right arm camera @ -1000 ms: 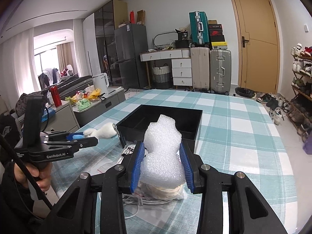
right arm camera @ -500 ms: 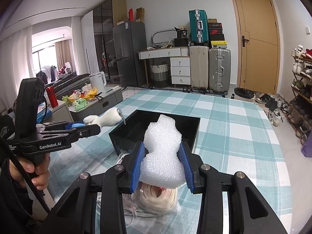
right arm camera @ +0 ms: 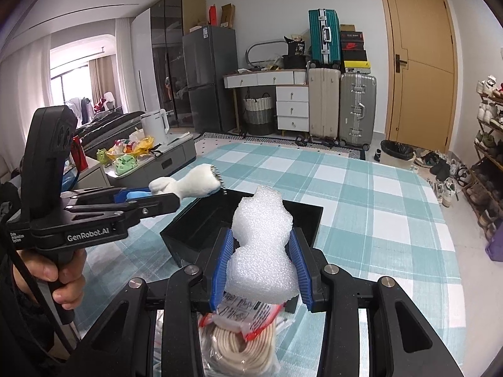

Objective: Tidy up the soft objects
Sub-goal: 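Carry the plush toy and foam item into the black box and release both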

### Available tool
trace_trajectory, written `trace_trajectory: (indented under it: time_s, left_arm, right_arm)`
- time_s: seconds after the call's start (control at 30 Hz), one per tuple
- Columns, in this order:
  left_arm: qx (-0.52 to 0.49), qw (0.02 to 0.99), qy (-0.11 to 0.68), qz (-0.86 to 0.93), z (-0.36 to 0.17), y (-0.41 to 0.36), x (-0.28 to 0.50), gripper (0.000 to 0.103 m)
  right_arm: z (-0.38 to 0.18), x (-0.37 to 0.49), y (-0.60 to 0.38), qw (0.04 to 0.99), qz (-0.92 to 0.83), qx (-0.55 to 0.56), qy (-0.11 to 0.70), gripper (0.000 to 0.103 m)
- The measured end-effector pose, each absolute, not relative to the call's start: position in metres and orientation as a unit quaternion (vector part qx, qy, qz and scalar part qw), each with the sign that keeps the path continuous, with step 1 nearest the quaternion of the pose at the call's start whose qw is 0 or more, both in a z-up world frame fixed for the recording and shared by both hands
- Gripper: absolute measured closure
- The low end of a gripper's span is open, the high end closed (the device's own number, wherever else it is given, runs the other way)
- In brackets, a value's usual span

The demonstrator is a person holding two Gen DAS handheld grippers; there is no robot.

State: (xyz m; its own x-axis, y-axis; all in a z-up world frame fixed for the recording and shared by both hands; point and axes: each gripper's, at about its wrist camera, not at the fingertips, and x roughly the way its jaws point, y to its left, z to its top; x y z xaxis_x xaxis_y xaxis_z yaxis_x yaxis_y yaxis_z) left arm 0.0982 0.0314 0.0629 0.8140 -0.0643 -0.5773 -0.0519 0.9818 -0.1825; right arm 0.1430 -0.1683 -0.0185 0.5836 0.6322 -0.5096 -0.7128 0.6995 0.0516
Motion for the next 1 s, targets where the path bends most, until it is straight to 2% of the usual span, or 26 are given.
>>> trace_trajectory:
  time_s: [1.0]
  left_arm:
    - [-0.045, 0.935, 0.352, -0.002, 0.028, 0.015, 0.15, 0.064]
  right_arm:
    - [-0.053, 0.203, -0.127, 0.873, 0.367, -0.132, 0.294, 0.065]
